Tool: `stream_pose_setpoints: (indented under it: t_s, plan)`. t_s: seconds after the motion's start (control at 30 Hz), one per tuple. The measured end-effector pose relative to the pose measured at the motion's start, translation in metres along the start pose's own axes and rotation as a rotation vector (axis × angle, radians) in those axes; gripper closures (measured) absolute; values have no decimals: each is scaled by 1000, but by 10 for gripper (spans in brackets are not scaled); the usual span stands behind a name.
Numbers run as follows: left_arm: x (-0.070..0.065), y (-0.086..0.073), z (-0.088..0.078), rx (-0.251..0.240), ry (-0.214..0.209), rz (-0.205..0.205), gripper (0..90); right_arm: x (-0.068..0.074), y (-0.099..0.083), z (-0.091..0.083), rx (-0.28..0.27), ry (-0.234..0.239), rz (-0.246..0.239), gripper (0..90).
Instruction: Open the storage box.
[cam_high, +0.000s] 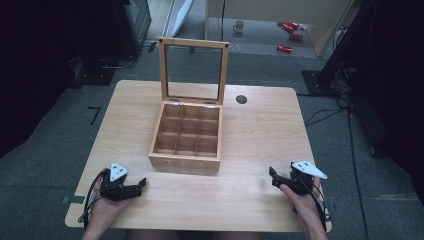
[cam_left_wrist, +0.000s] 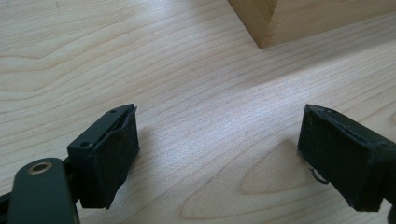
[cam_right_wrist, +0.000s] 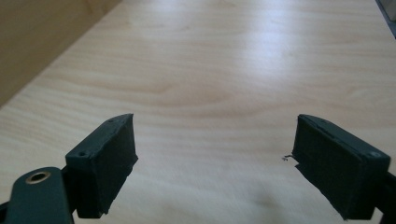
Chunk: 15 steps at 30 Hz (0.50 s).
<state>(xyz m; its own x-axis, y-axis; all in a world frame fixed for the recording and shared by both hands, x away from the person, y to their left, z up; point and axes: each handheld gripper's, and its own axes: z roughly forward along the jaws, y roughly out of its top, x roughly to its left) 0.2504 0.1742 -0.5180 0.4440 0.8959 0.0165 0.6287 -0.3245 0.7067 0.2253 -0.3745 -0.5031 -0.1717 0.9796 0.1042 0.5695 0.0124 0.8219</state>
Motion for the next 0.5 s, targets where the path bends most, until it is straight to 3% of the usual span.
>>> stream_pose_setpoints:
  t_s: [0.3,0.43,0.5]
  plan:
    - [0,0,0,0,-2,2,127,-20,-34,-23,94,-104,-42,133]
    - [0,0,0,0,-4,3,128,-31,-42,-30,132,-115,2,132]
    - [0,0,0,0,-4,4,129,-35,-44,-32,144,-120,1,127]
